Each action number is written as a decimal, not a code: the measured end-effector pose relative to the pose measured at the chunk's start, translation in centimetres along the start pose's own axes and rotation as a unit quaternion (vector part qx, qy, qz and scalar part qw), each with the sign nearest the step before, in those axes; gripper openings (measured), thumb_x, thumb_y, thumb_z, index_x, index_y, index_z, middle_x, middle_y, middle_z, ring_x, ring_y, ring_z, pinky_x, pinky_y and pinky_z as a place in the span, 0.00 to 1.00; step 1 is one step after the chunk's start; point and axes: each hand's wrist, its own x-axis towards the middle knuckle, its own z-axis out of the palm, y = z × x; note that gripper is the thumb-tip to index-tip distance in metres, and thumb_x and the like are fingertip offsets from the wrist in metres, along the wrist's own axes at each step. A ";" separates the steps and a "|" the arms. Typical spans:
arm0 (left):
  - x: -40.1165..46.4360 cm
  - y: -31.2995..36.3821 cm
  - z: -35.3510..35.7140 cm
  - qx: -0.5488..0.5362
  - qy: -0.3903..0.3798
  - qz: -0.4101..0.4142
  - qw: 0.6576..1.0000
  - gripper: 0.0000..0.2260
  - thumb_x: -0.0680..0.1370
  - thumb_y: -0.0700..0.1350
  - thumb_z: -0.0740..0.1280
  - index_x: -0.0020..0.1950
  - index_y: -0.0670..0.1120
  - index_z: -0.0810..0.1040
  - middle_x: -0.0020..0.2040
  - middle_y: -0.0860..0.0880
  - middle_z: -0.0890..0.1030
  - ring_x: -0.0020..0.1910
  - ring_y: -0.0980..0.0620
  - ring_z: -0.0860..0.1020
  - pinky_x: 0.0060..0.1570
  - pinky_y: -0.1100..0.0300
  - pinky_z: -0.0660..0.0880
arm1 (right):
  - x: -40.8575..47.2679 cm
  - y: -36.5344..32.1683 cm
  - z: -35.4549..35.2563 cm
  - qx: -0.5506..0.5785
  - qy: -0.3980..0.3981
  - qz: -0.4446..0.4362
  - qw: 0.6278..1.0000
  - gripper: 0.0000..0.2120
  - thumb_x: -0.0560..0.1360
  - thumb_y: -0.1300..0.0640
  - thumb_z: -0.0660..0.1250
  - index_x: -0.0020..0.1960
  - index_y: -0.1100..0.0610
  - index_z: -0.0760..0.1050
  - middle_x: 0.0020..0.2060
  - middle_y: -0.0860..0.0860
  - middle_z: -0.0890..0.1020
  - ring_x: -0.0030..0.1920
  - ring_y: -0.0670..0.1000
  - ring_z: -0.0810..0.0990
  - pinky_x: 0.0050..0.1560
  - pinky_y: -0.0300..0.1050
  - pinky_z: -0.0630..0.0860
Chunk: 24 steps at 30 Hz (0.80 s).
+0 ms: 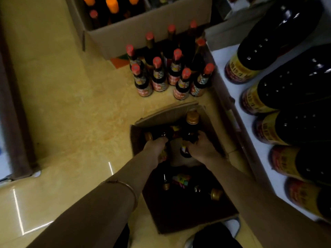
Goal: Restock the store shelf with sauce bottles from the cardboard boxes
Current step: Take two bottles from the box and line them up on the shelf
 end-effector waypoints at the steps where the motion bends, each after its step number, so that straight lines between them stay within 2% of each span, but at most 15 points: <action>1: 1.0 -0.3 0.4 -0.009 0.001 -0.005 1.000 0.17 0.78 0.50 0.67 0.64 0.44 0.73 0.56 0.44 0.77 0.55 0.44 0.77 0.51 0.54 0.77 | 1.3 0.4 0.5 0.015 0.001 0.006 1.000 0.36 0.73 0.44 0.67 0.76 0.52 0.57 0.71 0.54 0.70 0.70 0.58 0.69 0.70 0.58 0.66; 4: 3.6 -1.0 1.7 -0.077 0.017 -0.009 0.997 0.20 0.75 0.50 0.71 0.63 0.42 0.74 0.51 0.44 0.79 0.49 0.45 0.78 0.53 0.52 0.77 | 4.1 1.0 1.6 0.055 0.012 0.032 0.998 0.39 0.74 0.50 0.70 0.78 0.54 0.53 0.72 0.57 0.68 0.70 0.60 0.68 0.70 0.58 0.65; 7: 5.7 -1.3 3.1 -0.195 0.031 -0.020 0.980 0.32 0.70 0.56 0.75 0.69 0.42 0.71 0.61 0.41 0.78 0.58 0.39 0.78 0.60 0.47 0.74 | 6.0 1.7 2.4 0.101 0.029 0.028 0.994 0.46 0.72 0.52 0.73 0.78 0.55 0.46 0.72 0.59 0.67 0.70 0.62 0.69 0.70 0.61 0.66; 9: 6.7 -1.0 4.1 -0.269 0.022 -0.029 0.962 0.35 0.68 0.59 0.75 0.68 0.44 0.71 0.63 0.41 0.78 0.60 0.38 0.78 0.61 0.48 0.74 | 6.9 2.2 3.4 0.132 0.067 -0.003 0.989 0.47 0.68 0.52 0.76 0.78 0.54 0.51 0.72 0.58 0.68 0.70 0.60 0.69 0.69 0.61 0.67; 12: 9.0 -0.3 4.8 -0.389 0.019 -0.068 0.918 0.42 0.54 0.61 0.81 0.64 0.46 0.76 0.55 0.41 0.81 0.52 0.36 0.80 0.57 0.40 0.76 | 7.6 2.3 5.1 0.182 0.113 -0.036 0.976 0.42 0.67 0.58 0.77 0.76 0.54 0.60 0.71 0.55 0.70 0.71 0.55 0.68 0.71 0.57 0.65; 14: 9.5 0.2 5.0 -0.400 0.027 -0.052 0.915 0.35 0.63 0.59 0.78 0.63 0.44 0.76 0.57 0.43 0.81 0.55 0.37 0.80 0.58 0.46 0.76 | 8.1 2.2 5.4 0.200 0.114 -0.046 0.972 0.41 0.66 0.61 0.78 0.74 0.56 0.62 0.68 0.54 0.73 0.69 0.54 0.70 0.70 0.53 0.67; 16: 9.5 0.1 5.0 -0.401 0.060 -0.039 0.913 0.24 0.70 0.55 0.75 0.58 0.43 0.75 0.56 0.43 0.80 0.55 0.40 0.79 0.56 0.50 0.76 | 8.3 2.4 4.9 0.181 0.110 -0.056 0.976 0.39 0.64 0.60 0.80 0.70 0.58 0.66 0.64 0.54 0.76 0.66 0.54 0.73 0.65 0.48 0.70; 18: 9.3 -0.5 4.5 -0.392 0.058 -0.027 0.918 0.20 0.71 0.52 0.74 0.56 0.42 0.74 0.52 0.43 0.80 0.51 0.41 0.80 0.52 0.49 0.78 | 7.9 2.4 4.0 0.109 0.098 -0.056 0.988 0.36 0.64 0.57 0.80 0.68 0.58 0.67 0.63 0.54 0.77 0.65 0.54 0.75 0.59 0.44 0.70; 20: 8.4 -0.9 3.7 -0.349 0.007 -0.006 0.937 0.19 0.73 0.48 0.73 0.59 0.41 0.76 0.51 0.42 0.82 0.48 0.42 0.81 0.54 0.48 0.78 | 6.7 2.4 2.9 0.032 0.078 -0.058 0.995 0.38 0.64 0.56 0.80 0.69 0.58 0.67 0.65 0.55 0.76 0.66 0.55 0.74 0.59 0.44 0.71; 21: 7.8 -0.9 3.1 -0.320 -0.004 -0.002 0.947 0.17 0.73 0.48 0.73 0.58 0.41 0.77 0.51 0.41 0.82 0.48 0.42 0.81 0.54 0.47 0.78 | 5.9 2.5 2.4 0.019 0.069 -0.057 0.996 0.39 0.64 0.56 0.80 0.70 0.57 0.66 0.66 0.55 0.75 0.67 0.56 0.73 0.61 0.44 0.70; 24: 5.4 -1.2 1.4 -0.203 0.024 0.024 0.979 0.13 0.71 0.47 0.75 0.52 0.45 0.79 0.50 0.42 0.82 0.47 0.42 0.81 0.48 0.49 0.80 | 2.3 2.9 1.4 0.062 0.027 -0.036 0.997 0.41 0.64 0.60 0.80 0.73 0.54 0.65 0.68 0.54 0.74 0.69 0.54 0.71 0.63 0.40 0.66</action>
